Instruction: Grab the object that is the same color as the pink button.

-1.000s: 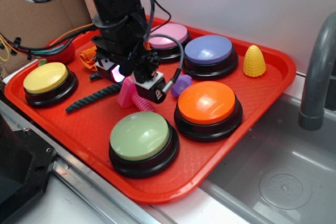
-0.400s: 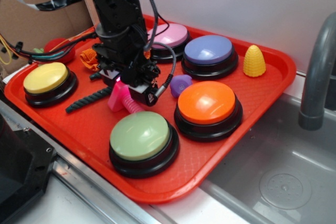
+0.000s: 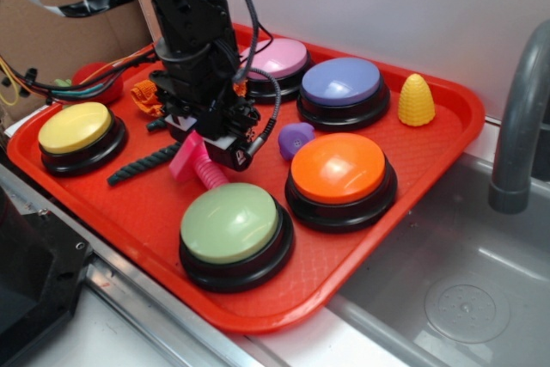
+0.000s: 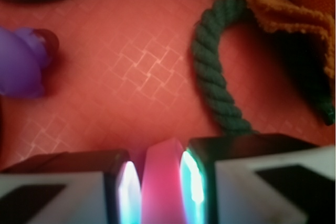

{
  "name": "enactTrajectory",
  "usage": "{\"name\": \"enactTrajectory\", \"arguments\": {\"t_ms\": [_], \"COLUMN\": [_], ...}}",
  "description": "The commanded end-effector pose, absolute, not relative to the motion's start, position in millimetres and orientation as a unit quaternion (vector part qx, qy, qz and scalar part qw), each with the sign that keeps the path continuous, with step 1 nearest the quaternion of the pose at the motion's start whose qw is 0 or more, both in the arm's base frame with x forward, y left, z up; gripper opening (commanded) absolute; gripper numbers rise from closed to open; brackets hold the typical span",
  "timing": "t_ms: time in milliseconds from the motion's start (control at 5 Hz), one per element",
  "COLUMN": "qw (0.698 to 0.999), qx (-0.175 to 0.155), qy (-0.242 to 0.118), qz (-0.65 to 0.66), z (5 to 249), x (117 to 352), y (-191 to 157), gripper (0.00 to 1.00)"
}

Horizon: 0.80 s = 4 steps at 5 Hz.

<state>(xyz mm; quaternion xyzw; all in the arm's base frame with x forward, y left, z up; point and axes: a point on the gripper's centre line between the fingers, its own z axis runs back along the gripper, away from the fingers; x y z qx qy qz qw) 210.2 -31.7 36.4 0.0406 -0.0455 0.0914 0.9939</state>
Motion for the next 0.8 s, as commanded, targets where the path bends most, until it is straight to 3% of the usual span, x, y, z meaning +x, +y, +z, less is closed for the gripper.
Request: {"name": "enactTrajectory", "arguments": {"t_ms": [0,400,600], "qw": [0.994,0.996,0.997], "qx": [0.027,0.04,0.002], "qy": [-0.061,-0.043,-0.039], "qz": [0.083,0.064,0.07], "z": [66.4,123.7,155.1], "x": [216.3,234.1,246.5], "y": [-21.7,-2.9,10.7], "gripper": [0.0,0.0,0.0]}}
